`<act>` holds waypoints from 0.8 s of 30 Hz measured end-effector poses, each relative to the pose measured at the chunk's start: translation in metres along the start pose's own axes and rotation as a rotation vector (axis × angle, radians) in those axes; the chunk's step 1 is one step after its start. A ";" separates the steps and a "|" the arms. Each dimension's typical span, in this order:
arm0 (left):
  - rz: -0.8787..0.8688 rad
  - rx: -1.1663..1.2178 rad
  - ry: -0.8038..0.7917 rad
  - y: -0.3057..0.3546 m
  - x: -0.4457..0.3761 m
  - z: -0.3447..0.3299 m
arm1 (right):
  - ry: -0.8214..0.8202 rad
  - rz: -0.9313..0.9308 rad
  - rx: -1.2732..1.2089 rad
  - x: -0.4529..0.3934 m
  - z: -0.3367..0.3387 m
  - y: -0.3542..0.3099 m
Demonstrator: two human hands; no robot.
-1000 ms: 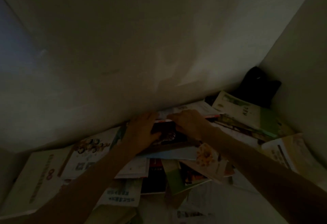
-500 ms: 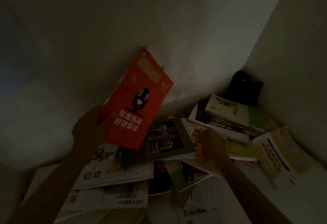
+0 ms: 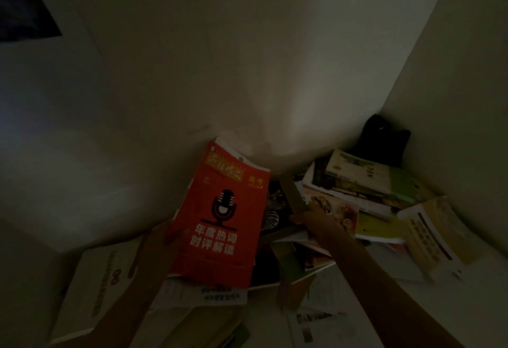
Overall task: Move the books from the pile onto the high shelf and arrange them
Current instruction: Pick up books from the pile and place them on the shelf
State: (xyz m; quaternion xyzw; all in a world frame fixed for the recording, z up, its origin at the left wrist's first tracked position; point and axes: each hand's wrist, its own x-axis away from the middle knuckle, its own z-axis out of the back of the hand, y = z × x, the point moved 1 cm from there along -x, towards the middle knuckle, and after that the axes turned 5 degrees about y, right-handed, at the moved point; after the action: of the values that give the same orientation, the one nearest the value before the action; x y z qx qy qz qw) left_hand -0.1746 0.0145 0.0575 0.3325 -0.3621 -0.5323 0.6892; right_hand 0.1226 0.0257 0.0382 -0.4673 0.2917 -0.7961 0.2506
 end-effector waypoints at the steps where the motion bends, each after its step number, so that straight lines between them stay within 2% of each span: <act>1: 0.015 0.019 -0.018 0.000 0.000 0.002 | -0.005 0.004 -0.048 0.002 0.007 0.001; 3: 0.036 0.083 -0.047 0.003 0.003 0.003 | 0.042 0.051 -0.120 0.007 0.025 -0.001; 6: 0.071 0.146 -0.086 0.005 0.011 -0.005 | 0.198 0.157 -0.183 0.021 0.055 -0.007; 11: 0.248 0.237 -0.210 -0.001 0.026 -0.027 | 0.332 0.305 -0.312 0.045 0.107 -0.011; 14: 0.300 0.182 -0.282 -0.002 0.033 -0.041 | 0.415 0.327 -0.379 0.058 0.129 -0.007; 18: 0.268 0.074 -0.356 0.003 0.032 -0.047 | 0.552 0.380 -0.442 0.072 0.143 0.004; 21: 0.227 0.100 -0.450 0.007 0.033 -0.045 | 0.619 0.358 -0.576 0.078 0.143 0.010; 24: 0.285 0.184 -0.497 0.003 0.032 -0.049 | 0.596 0.305 -0.756 0.078 0.139 0.015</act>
State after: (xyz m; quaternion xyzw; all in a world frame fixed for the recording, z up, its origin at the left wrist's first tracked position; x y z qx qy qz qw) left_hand -0.1256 -0.0127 0.0392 0.1989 -0.6094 -0.4600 0.6144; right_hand 0.2143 -0.0693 0.1291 -0.2300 0.6834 -0.6879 0.0830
